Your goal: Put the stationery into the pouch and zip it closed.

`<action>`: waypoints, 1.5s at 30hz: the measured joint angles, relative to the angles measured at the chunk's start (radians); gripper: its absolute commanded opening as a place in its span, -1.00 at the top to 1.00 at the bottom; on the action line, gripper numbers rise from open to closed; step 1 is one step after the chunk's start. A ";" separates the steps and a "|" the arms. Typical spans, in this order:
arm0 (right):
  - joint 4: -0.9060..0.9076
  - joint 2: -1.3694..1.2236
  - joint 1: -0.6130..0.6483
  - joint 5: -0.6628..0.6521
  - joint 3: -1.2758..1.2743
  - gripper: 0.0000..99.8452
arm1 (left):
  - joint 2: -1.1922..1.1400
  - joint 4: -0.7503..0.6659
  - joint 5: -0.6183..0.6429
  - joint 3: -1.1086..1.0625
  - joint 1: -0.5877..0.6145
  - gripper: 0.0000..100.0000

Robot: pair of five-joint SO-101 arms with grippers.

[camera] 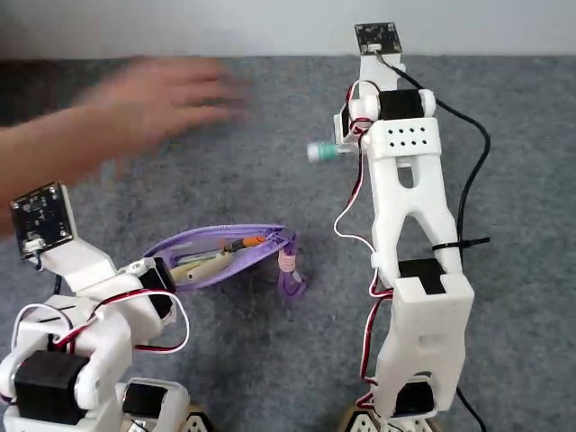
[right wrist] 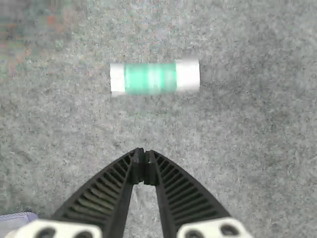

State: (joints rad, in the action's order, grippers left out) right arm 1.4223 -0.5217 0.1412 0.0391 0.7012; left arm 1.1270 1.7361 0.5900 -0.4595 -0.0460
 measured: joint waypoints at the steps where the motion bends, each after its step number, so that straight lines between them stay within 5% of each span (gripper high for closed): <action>1: 0.000 0.000 0.000 0.000 0.000 0.97 | 0.000 0.000 0.000 0.000 0.000 0.98; 10: 0.138 0.000 -0.012 -0.117 0.000 0.70 | 0.000 0.000 0.000 0.000 0.000 0.98; 17: 0.330 0.057 -0.034 -0.137 -0.021 1.00 | 0.000 0.000 0.000 0.000 0.000 0.98; 29: 0.331 0.594 0.057 -0.203 -0.902 0.98 | 0.000 0.000 0.000 0.000 0.000 0.98; 34: 0.316 0.641 0.058 -0.218 -1.011 0.97 | 0.000 0.000 0.000 0.000 0.000 0.98; 38: 0.296 0.646 0.055 -0.443 -1.013 0.83 | 0.000 0.000 0.000 0.000 0.000 0.98; 45: 0.138 0.646 -0.025 -1.097 -1.022 0.65 | 0.000 0.000 0.000 0.000 0.000 0.98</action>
State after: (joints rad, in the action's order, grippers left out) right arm 1.5604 0.1243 0.1166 -1.0579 -0.3207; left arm 1.1270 1.7361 0.5900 -0.4595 -0.0460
